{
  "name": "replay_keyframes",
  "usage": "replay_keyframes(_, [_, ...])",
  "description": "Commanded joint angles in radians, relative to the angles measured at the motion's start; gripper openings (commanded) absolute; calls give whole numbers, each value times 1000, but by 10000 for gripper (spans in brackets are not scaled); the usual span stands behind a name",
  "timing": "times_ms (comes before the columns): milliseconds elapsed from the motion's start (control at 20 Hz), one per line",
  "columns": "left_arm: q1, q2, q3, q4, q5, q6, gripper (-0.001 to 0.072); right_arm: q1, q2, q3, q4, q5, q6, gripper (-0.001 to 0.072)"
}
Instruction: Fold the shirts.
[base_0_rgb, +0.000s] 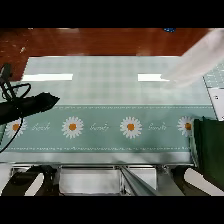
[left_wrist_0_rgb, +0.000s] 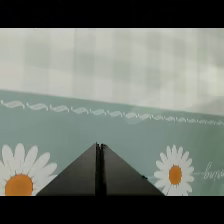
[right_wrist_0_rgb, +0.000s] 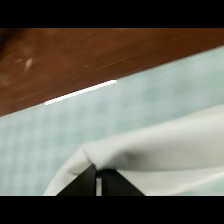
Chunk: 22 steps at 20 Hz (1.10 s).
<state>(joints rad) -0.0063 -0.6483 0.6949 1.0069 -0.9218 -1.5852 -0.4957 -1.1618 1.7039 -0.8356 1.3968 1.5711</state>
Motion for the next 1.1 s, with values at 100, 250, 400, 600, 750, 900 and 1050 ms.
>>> replay_keyframes(100, [0,1,1,-19,137,54,13,-191,235,-235,-209,103,72,23])
replay_keyframes(250, [-1,0,1,-51,173,109,13,-338,375,-416,-397,146,106,23])
replay_keyframes(400, [-1,0,1,-51,216,112,13,-475,462,-538,-655,261,127,23])
replay_keyframes(600, [-1,-7,0,-51,249,112,13,-580,507,-582,-975,363,137,25])
replay_keyframes(750, [-16,-46,0,-51,249,122,13,-600,507,-603,-1098,399,149,26])
replay_keyframes(900, [-72,-108,0,-51,252,128,13,-600,498,-659,-1144,402,148,26])
replay_keyframes(1050, [-143,-184,0,-51,289,134,13,-600,483,-747,-1141,402,147,368])
